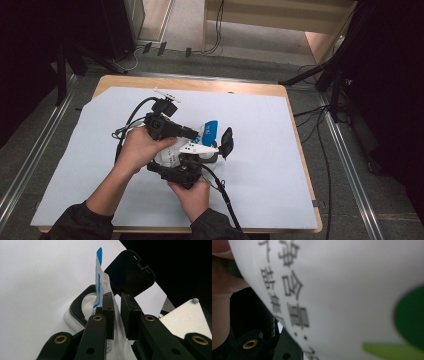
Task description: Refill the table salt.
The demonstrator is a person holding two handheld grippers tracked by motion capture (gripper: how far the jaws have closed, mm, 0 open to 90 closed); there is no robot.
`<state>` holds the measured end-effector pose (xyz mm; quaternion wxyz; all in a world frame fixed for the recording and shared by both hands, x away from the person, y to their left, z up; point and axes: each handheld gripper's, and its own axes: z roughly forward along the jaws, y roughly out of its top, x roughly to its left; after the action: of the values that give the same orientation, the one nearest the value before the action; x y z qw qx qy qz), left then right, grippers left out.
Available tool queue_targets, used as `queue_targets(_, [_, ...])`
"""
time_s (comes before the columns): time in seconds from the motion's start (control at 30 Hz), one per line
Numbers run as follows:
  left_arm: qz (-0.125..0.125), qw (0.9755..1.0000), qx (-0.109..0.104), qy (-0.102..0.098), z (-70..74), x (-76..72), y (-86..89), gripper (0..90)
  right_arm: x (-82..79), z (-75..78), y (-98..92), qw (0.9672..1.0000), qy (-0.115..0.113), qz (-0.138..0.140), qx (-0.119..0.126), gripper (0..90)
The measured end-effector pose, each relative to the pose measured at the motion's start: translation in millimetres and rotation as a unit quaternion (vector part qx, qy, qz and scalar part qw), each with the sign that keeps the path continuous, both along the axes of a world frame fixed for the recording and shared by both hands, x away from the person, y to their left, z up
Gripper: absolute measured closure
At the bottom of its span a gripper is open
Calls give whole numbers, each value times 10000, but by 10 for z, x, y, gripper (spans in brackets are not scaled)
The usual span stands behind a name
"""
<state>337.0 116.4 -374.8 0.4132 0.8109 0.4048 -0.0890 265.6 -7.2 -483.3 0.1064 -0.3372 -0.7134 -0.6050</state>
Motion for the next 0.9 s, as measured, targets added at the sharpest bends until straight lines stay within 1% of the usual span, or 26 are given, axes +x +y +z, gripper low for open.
queue_targets(0.27, [10,10000,-32,5,1,3,-2,827,4,3,-2,10000,-18,-2,0,668])
queue_targets(0.43, [17,10000,-14,25,-8,14,-3,828,6,-1,-6,10000,10,22,17,660])
queue_targets(0.63, [51,10000,30,-10,-9,6,-14,832,5,-14,-4,10000,4,9,-41,622])
queue_targets(0.73, [73,10000,20,-5,-8,17,-1,834,-9,-19,-5,9999,-70,-33,-111,593])
queue_targets(0.8, [85,10000,-3,3,-11,24,9,835,-20,-23,-11,9999,-68,-55,-118,600])
queue_targets(0.9, [63,10000,-8,17,-15,27,-6,834,-31,-30,-9,9999,-59,-83,-128,646])
